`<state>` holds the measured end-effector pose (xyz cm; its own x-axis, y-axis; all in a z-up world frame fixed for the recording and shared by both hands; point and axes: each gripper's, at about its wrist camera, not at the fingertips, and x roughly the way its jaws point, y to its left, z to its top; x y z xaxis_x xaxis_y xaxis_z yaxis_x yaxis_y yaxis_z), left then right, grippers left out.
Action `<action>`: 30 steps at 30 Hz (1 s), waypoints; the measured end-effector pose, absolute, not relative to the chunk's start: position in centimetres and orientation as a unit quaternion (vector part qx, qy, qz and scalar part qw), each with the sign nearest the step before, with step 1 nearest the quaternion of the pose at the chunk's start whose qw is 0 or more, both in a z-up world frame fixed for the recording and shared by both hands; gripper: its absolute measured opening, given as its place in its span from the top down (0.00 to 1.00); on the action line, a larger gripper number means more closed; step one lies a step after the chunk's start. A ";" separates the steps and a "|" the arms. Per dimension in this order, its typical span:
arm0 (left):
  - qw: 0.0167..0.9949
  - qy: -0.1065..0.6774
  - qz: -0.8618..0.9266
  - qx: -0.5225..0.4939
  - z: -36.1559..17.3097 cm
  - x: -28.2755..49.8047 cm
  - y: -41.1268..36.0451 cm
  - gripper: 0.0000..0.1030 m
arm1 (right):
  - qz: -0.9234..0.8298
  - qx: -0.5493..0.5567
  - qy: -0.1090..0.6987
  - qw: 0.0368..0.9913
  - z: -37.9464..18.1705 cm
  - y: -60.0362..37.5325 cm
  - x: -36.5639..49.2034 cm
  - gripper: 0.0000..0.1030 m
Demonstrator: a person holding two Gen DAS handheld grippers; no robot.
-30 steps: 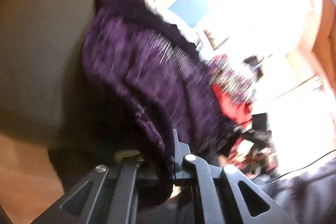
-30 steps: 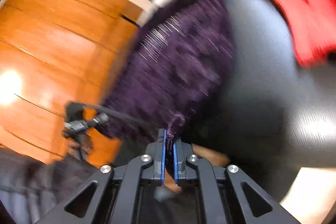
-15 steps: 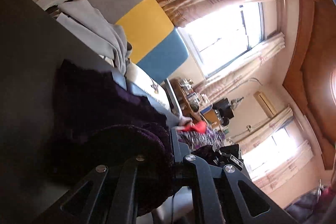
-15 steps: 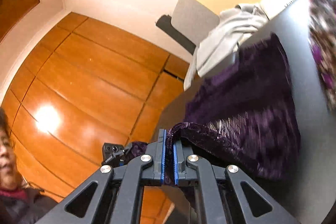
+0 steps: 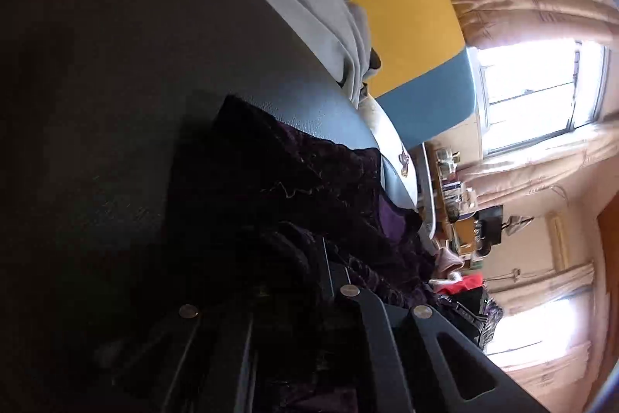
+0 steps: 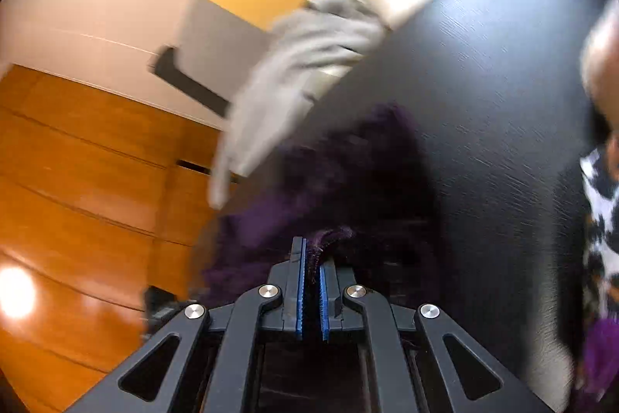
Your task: Fold clothes
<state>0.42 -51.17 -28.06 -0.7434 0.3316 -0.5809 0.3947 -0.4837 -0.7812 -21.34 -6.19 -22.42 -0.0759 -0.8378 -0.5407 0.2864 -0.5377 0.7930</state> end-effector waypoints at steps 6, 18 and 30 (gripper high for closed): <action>0.011 0.500 -0.784 0.368 -27.9 6.4 -48.0 0.96 | -0.683 0.552 -0.216 0.427 -22.7 -3.5 -17.3 0.98; 0.012 0.546 -0.776 0.314 -25.7 12.2 -46.2 0.77 | -0.636 0.546 -0.276 0.471 -20.4 0.6 -10.8 0.53; 0.046 0.541 -0.791 0.283 -23.4 20.9 -44.6 0.69 | -0.603 0.561 -0.244 0.512 -18.3 -0.7 -5.7 0.40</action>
